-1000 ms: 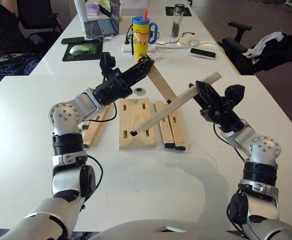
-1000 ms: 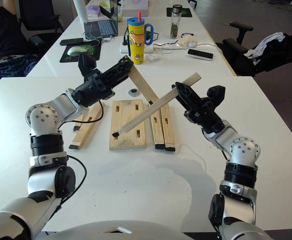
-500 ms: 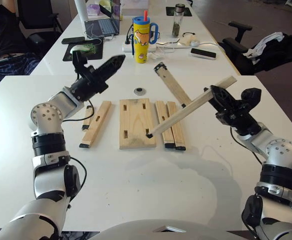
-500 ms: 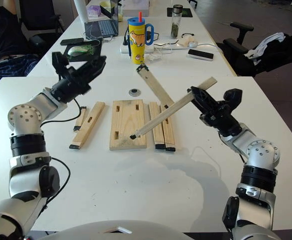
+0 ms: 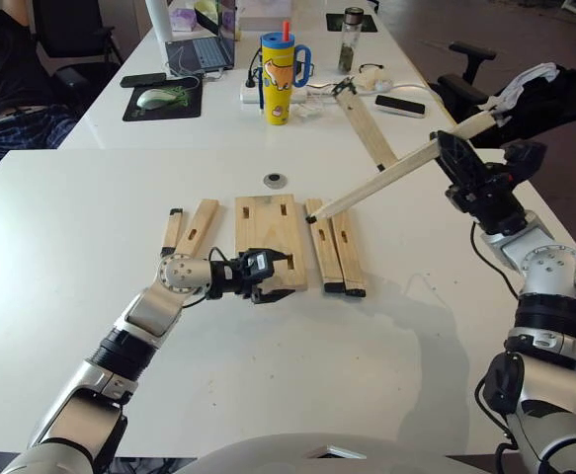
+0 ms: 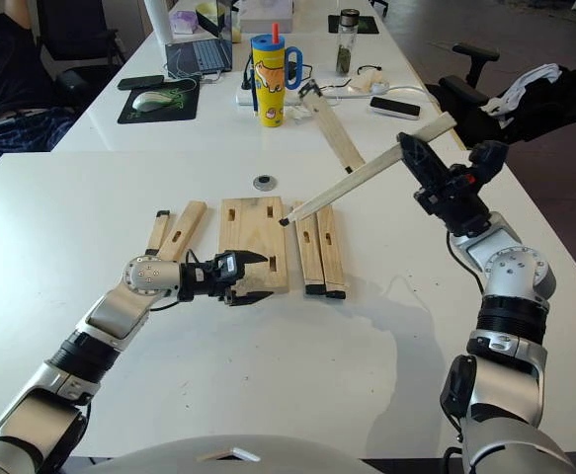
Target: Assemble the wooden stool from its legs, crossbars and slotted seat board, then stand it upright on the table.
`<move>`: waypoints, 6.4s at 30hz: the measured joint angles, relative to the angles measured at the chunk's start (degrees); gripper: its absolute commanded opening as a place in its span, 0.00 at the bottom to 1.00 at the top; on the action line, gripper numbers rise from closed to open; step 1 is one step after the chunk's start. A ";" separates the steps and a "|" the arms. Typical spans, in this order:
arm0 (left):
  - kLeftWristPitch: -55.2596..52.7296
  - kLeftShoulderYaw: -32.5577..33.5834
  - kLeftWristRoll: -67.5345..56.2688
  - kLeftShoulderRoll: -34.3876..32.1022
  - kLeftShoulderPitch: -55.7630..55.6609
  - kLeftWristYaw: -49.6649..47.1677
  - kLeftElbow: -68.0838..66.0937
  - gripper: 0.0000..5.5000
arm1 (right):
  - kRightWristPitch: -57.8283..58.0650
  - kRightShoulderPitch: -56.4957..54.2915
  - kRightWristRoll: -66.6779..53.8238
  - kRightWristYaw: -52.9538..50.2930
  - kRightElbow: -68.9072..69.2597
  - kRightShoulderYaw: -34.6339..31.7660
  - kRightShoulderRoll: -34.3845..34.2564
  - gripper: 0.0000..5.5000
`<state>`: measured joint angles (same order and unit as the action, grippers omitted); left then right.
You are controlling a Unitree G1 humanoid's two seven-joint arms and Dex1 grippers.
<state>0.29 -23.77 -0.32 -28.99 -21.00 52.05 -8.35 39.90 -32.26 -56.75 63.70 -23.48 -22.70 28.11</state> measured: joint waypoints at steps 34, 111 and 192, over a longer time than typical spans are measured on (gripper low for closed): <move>15.96 -3.18 7.77 -1.14 -8.98 6.69 -19.73 0.64 | -27.32 -14.33 29.38 23.83 -17.56 20.91 -2.31 0.37; 15.22 -2.01 5.00 7.43 -8.16 -7.16 -30.47 0.64 | -12.05 0.24 0.40 -14.90 24.16 5.28 -4.92 0.32; 5.52 7.52 0.00 -7.79 -14.95 9.15 -5.52 0.74 | -29.17 18.86 23.93 -34.63 11.12 8.96 -21.13 0.00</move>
<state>5.80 -16.25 -0.31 -36.78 -35.95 61.20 -13.87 10.73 -13.40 -32.82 29.07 -12.36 -13.74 6.98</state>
